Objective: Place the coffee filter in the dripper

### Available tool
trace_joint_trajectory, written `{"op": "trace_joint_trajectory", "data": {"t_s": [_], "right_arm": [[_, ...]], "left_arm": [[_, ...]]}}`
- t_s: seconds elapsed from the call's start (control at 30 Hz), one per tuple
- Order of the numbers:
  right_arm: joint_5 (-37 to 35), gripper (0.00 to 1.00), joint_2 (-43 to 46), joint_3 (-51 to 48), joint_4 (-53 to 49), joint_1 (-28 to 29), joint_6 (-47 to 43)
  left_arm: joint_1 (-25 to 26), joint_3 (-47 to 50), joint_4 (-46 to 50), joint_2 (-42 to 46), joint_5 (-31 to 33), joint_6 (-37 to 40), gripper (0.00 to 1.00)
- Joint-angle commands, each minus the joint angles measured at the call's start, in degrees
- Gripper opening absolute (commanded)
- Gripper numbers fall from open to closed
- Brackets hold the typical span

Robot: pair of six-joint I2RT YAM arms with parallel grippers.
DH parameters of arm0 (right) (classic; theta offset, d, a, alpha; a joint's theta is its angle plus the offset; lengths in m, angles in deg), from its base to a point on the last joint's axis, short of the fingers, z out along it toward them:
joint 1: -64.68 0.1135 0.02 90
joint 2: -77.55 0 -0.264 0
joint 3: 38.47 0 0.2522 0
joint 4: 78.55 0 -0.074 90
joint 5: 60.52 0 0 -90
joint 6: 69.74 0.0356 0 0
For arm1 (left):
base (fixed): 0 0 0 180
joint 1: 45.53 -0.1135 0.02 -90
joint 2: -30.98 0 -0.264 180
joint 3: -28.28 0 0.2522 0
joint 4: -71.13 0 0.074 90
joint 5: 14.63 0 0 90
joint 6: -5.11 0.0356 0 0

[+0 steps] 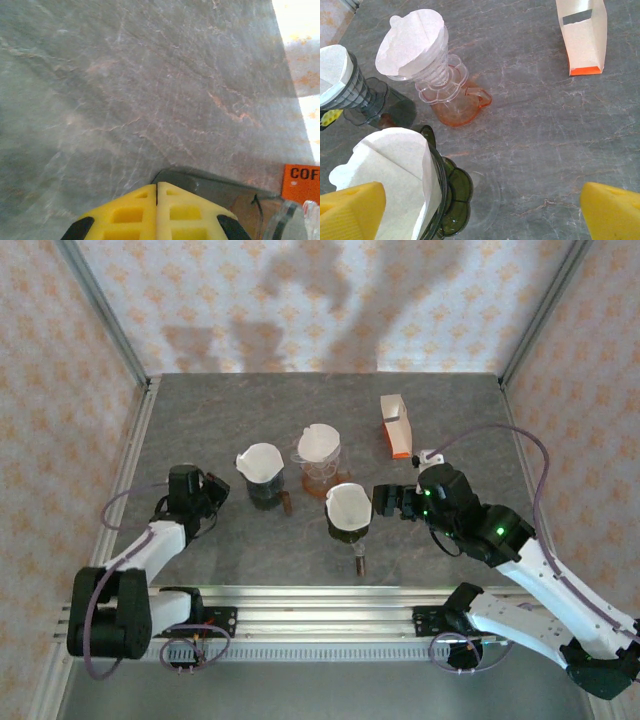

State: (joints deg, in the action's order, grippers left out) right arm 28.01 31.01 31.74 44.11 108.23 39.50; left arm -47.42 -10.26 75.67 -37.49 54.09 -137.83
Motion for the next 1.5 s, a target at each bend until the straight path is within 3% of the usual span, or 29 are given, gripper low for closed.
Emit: {"op": "trace_joint_trajectory", "data": {"t_s": [0.0,0.33,0.83,1.27,1.47], "right_arm": [[-0.2,0.99,1.1,-0.2,1.1,-0.1,-0.8],[-0.4,0.99,1.0,-0.1,1.2,-0.1,-1.2],[0.4,0.99,0.6,-0.3,1.5,-0.1,-0.6],[1.7,0.99,0.7,-1.3,2.3,-0.2,0.7],[1.3,0.99,1.6,-2.9,0.5,-0.1,2.1]], "left_arm": [[-0.3,0.6,-12.0,-3.7,-2.5,-1.9,0.0],[0.1,1.9,-23.7,-13.0,-5.6,-3.2,0.0],[6.1,3.6,-32.4,-19.1,-5.6,-4.5,0.0],[11.6,5.0,-31.8,-17.4,-2.7,-5.2,0.0],[11.6,6.4,-22.6,-9.8,2.4,-3.8,0.0]]}}
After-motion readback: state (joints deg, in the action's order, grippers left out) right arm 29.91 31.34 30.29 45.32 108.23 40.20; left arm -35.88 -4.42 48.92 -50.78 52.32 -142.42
